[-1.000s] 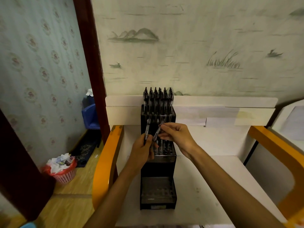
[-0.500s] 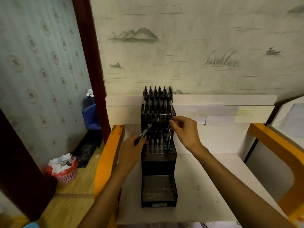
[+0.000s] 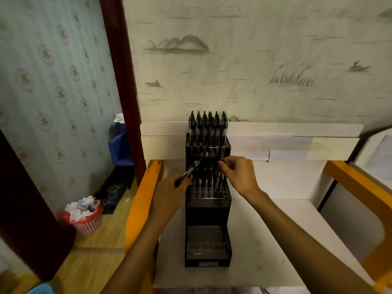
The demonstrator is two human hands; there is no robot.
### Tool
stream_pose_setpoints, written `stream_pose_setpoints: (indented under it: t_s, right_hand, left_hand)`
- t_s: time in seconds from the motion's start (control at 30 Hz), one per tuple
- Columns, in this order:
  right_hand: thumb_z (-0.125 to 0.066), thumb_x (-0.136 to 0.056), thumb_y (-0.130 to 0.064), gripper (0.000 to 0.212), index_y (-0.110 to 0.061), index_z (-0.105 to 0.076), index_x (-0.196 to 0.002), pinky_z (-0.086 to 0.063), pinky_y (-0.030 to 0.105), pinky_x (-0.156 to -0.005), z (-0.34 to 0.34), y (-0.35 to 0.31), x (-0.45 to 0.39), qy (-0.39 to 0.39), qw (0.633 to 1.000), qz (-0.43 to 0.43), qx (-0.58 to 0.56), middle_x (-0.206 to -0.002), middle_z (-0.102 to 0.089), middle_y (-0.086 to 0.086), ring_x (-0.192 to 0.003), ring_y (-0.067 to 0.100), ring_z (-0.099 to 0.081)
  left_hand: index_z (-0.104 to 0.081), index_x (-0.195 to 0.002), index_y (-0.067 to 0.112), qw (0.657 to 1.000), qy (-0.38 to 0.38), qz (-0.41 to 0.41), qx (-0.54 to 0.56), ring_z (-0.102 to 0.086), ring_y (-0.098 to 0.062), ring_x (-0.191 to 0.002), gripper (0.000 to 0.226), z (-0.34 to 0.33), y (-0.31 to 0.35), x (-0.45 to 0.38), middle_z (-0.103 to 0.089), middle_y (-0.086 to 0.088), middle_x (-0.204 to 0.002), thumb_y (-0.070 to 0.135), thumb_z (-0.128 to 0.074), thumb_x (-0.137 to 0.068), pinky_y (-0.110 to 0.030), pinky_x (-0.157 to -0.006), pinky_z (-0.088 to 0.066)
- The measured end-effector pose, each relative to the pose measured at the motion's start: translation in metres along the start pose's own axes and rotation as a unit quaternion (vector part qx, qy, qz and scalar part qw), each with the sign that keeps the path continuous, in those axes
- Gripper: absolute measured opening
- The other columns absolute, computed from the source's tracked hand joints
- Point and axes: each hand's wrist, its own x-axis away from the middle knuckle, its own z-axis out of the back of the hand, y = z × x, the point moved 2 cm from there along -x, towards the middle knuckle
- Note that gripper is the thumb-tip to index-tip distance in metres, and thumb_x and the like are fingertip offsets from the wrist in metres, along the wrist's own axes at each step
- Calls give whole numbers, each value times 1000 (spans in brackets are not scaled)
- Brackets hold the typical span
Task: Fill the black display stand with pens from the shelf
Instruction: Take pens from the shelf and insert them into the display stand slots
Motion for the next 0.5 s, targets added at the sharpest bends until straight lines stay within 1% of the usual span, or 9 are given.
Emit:
stream_pose_setpoints:
  t_s: [0.13,0.23,0.33,0.43,0.5]
  right_hand:
    - [-66,-94,-29,26,-10,-75,-79,-54,30,-72,-3,1,-4,-26,999,0,34,-68,-71,5,-63,17,-65]
    - [-67,-93,-29,26,-8,-75,-79,-54,31,-72,-11,9,1,-67,996,1,53,-70,-71,8,-64,18,-65]
    - [-67,-93,-31,35,-10,-71,-66,-51,30,-67,-16,19,8,-67,996,-18,62,-57,-64,6,-53,15,-58]
    - [-66,-93,-38,40,-12,-72,-63,-56,33,-70,-16,21,10,-70,994,-28,72,-56,-64,4,-53,15,-61]
    - [-69,-90,-41,38,-16,-73,-61,-56,30,-69,-14,19,11,-66,995,-37,60,-54,-66,-1,-53,12,-62]
  left_hand:
    - [-71,-84,17,1000,-19,-1,-10,-44,-1,-44,19,-5,2,0,-47,7,-52,26,-60,-97,-16,-46,-31]
    - [-71,-85,21,1000,-23,-11,-16,-47,-1,-46,18,-8,5,-2,-50,7,-54,27,-60,-98,-17,-47,-35]
    - [-71,-87,19,999,-31,-14,-12,-49,-1,-49,18,-11,5,-3,-57,1,-60,28,-60,-97,-15,-49,-38]
    - [-70,-85,21,999,-37,-13,-6,-49,0,-49,17,-15,3,-3,-54,6,-57,29,-60,-97,-14,-49,-38]
    - [-69,-82,25,999,-38,-16,-16,-50,-1,-50,18,-19,2,-3,-55,7,-56,31,-61,-97,-15,-49,-36]
